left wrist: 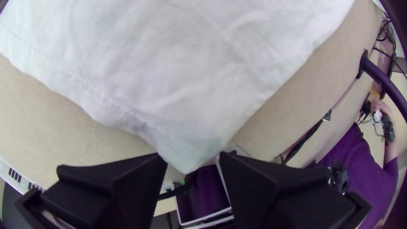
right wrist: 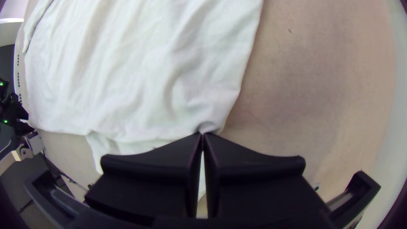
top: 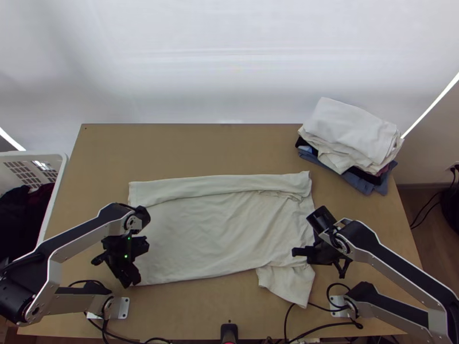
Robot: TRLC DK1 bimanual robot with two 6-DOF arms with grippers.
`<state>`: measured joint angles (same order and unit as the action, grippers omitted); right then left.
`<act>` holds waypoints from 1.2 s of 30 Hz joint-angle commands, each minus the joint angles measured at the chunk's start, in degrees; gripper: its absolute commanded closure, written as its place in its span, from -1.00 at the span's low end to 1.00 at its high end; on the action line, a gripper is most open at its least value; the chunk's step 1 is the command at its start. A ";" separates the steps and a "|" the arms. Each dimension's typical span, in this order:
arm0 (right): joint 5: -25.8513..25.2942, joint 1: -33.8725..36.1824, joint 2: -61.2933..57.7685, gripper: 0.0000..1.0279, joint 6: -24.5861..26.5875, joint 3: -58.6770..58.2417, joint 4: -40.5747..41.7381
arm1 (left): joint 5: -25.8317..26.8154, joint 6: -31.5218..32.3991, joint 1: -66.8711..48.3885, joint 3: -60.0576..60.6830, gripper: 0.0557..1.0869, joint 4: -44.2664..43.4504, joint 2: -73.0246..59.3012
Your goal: Fold the t-shirt
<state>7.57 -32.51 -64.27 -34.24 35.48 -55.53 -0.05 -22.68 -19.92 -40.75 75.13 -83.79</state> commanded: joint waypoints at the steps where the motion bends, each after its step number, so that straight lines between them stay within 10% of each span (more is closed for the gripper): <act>1: 0.34 0.26 0.55 0.94 0.23 -1.38 0.16 | 0.41 0.70 -0.29 0.85 0.10 0.01 -1.03; 5: 0.25 0.52 0.99 0.94 0.75 -1.30 0.16 | 1.11 0.00 -0.20 1.03 0.93 -1.22 1.17; 16: -0.81 15.20 4.77 0.94 13.76 -2.97 -0.46 | 0.67 -6.94 10.08 0.50 0.92 -0.16 5.13; 36: -0.72 12.82 0.37 0.94 12.79 14.17 -1.87 | 8.76 -4.83 16.32 -17.52 0.92 -0.87 3.98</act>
<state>7.33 -19.77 -61.60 -21.78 47.03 -57.45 7.90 -27.86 -4.75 -56.34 74.04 -77.93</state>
